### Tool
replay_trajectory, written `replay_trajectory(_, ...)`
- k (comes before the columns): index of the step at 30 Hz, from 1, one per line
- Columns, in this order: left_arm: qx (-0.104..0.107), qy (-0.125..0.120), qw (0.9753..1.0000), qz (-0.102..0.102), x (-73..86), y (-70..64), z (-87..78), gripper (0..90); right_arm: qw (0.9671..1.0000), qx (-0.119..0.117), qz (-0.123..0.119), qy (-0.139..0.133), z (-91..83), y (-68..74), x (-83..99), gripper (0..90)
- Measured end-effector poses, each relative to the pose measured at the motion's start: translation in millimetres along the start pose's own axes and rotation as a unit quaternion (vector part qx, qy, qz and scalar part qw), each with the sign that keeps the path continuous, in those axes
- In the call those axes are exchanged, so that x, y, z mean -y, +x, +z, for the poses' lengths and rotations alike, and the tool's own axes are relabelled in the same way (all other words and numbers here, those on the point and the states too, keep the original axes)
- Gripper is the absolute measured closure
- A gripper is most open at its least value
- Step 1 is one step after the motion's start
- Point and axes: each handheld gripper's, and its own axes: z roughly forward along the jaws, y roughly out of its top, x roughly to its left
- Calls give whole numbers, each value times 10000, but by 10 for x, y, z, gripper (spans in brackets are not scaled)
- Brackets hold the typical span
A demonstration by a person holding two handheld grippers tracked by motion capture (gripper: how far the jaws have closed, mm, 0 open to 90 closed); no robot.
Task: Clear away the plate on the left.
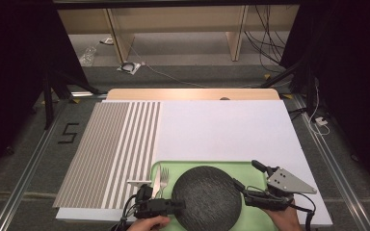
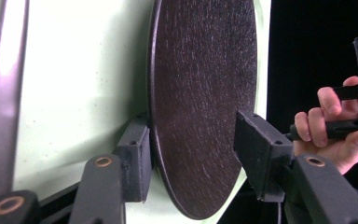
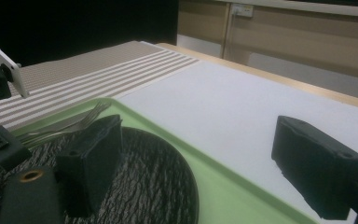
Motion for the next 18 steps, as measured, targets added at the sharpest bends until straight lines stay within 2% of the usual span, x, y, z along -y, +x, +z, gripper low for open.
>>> replay_trajectory(2, -29, -29, 10000, 35, -11, -4, -14, 469, 10000, -1, -1, -1, 0, 0, -1, 173)
replay_trajectory(5, -134, -124, 9996, 222, -25, -22, -38, 457, 10000, 2, 8, -4, 2, 1, 2, 173)
replay_trajectory(6, -209, -204, 9991, 322, -30, -29, -46, 458, 10000, 2, 11, 1, 2, 0, 2, 173)
replay_trajectory(11, -379, -375, 9970, 556, -77, -26, -96, 451, 10000, 9, 23, -23, -1, -3, 0, 173)
replay_trajectory(18, -446, -530, 9941, 836, -141, -51, -182, 432, 10000, -2, 10, -10, 1, -1, -3, 173)
